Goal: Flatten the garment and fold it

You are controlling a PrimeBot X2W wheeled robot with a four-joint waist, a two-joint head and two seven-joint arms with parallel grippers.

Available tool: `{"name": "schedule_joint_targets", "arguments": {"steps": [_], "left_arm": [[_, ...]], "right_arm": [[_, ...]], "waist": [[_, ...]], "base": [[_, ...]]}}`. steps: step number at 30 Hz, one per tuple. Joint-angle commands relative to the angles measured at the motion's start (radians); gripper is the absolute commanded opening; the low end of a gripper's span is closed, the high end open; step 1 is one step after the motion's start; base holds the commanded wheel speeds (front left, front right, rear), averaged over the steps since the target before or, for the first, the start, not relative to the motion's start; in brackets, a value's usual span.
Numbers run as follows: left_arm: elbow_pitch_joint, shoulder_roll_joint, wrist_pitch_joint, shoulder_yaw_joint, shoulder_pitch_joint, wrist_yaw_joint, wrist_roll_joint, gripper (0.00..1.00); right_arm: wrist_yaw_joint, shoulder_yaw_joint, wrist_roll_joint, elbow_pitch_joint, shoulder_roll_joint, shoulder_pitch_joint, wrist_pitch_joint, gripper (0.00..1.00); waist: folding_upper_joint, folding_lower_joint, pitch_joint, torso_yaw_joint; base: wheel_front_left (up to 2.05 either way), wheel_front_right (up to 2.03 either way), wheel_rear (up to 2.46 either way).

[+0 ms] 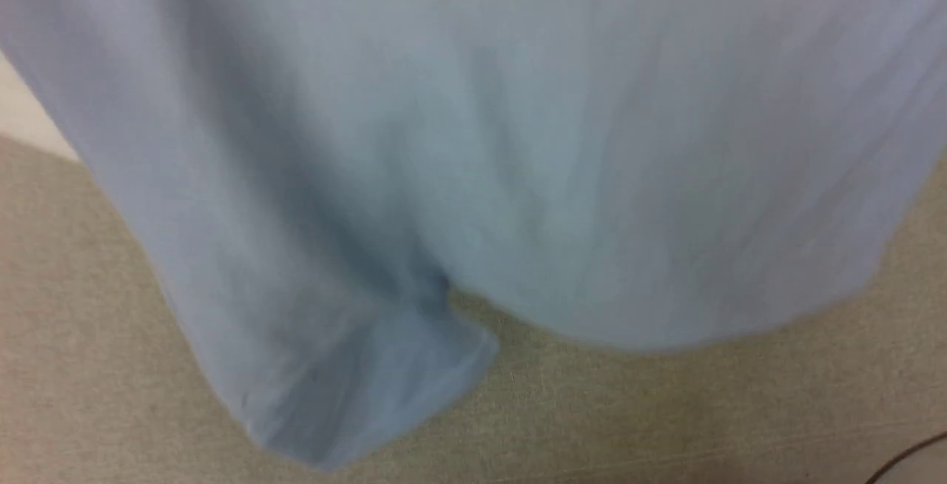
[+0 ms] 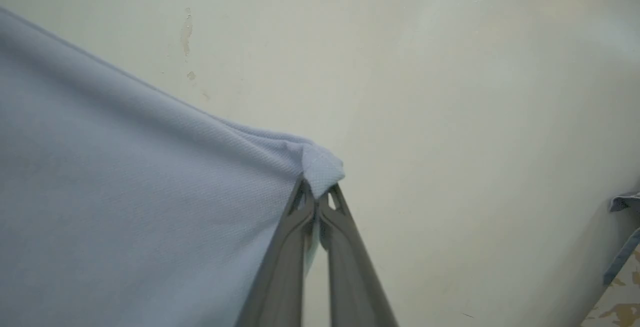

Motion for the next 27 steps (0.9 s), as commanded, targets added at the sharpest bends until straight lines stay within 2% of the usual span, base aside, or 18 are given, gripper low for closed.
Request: {"name": "schedule_joint_targets", "arguments": {"steps": [1,8,13,17,22,27], "left_arm": [[0.03,-0.012,0.003,-0.011,-0.038,-0.016,0.014,0.0],[0.306,-0.099,-0.007,-0.11,-0.352,-0.132,0.099,0.0],[0.512,-0.187,-0.107,-0.12,-0.581,-0.148,0.163,0.0],[0.65,-0.244,-0.199,-0.127,-0.706,-0.147,0.211,0.0],[0.754,-0.302,-0.239,-0.139,-0.74,-0.167,0.236,0.0],[0.749,-0.346,-0.244,-0.132,-0.61,-0.185,0.246,0.0]], "right_arm": [[-0.002,0.005,-0.012,0.023,0.004,-0.034,-0.014,0.0],[-0.002,0.021,-0.07,0.264,0.088,-0.331,-0.089,0.0],[-0.002,0.035,-0.155,0.427,0.134,-0.528,-0.18,0.0],[-0.002,-0.013,-0.192,0.57,0.196,-0.644,-0.253,0.0],[-0.002,-0.019,-0.235,0.688,0.245,-0.692,-0.342,0.0],[-0.002,0.017,-0.243,0.769,0.278,-0.608,-0.426,0.0]], "waist": [[-0.0001,-0.0002,0.13,-0.011],[-0.0001,-0.0002,0.295,-0.011],[-0.0001,-0.0002,0.374,-0.001],[-0.0001,-0.0002,0.413,0.013],[-0.0001,-0.0002,0.456,0.038],[-0.0001,-0.0002,0.465,0.063]], "base": [[0.0,0.0,0.0],[0.0,0.0,0.0],[0.0,0.0,0.0],[0.0,0.0,0.0],[0.0,0.0,0.0],[0.0,0.0,0.0]]}}
